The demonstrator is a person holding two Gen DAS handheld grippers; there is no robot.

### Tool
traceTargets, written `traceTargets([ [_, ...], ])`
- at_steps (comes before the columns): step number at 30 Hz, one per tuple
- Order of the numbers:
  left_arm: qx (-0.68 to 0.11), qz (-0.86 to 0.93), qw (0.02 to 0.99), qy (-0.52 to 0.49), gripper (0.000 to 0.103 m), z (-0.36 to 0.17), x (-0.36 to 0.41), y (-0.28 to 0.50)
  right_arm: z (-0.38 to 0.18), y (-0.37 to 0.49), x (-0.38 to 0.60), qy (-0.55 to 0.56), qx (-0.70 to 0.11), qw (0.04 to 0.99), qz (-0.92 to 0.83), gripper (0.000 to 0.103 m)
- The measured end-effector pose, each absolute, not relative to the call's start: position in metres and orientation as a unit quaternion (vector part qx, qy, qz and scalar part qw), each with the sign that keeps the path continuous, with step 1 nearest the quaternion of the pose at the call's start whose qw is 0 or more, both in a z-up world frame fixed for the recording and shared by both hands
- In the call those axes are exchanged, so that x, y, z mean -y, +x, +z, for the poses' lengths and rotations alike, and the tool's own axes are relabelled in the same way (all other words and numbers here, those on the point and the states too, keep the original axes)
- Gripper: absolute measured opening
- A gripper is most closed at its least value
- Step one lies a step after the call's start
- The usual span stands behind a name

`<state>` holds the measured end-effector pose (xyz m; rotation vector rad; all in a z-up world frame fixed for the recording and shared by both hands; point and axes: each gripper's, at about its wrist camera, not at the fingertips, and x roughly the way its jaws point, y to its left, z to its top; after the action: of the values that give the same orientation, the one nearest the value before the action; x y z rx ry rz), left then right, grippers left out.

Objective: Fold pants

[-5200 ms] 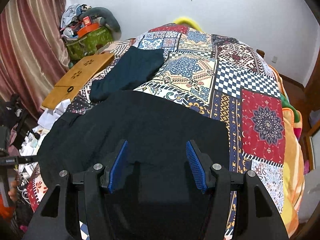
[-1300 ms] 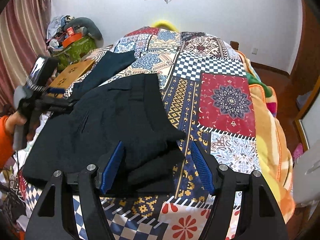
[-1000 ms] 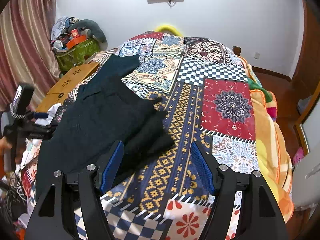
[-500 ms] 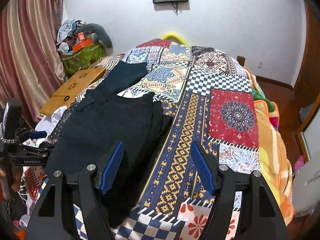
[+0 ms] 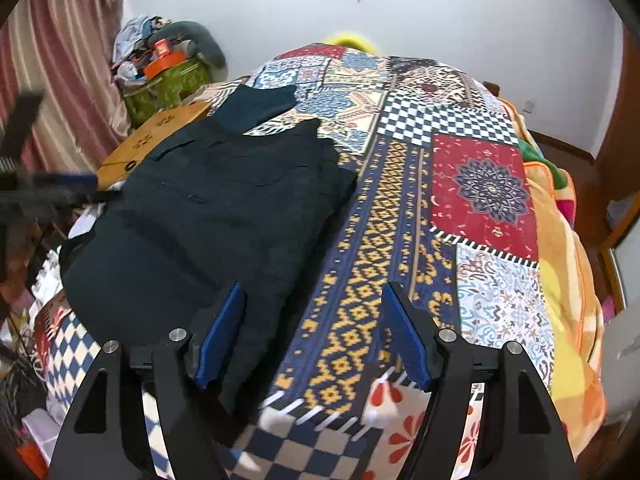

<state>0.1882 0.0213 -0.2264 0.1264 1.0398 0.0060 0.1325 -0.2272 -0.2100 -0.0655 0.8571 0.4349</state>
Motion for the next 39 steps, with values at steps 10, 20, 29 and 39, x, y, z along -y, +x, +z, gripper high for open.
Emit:
traceTargets([
  [10, -0.464, -0.025, 0.885, 0.033, 0.091, -0.182, -0.039, 0.21, -0.187, 0.157, 0.228, -0.023, -0.401, 0.887, 0.226, 0.066],
  [20, -0.484, -0.094, 0.867, 0.066, 0.076, -0.209, -0.012, 0.274, -0.203, 0.226, 0.192, -0.006, -0.435, 0.861, 0.264, 0.04],
  [29, -0.483, -0.082, 0.869, 0.063, 0.064, -0.227, -0.003, 0.291, -0.222, 0.242, 0.188, -0.029, -0.437, 0.861, 0.259, 0.022],
  [39, -0.463, -0.068, 0.881, 0.067, 0.069, -0.205, -0.007, 0.281, -0.205, 0.237, 0.19, -0.043, -0.437, 0.866, 0.24, 0.023],
])
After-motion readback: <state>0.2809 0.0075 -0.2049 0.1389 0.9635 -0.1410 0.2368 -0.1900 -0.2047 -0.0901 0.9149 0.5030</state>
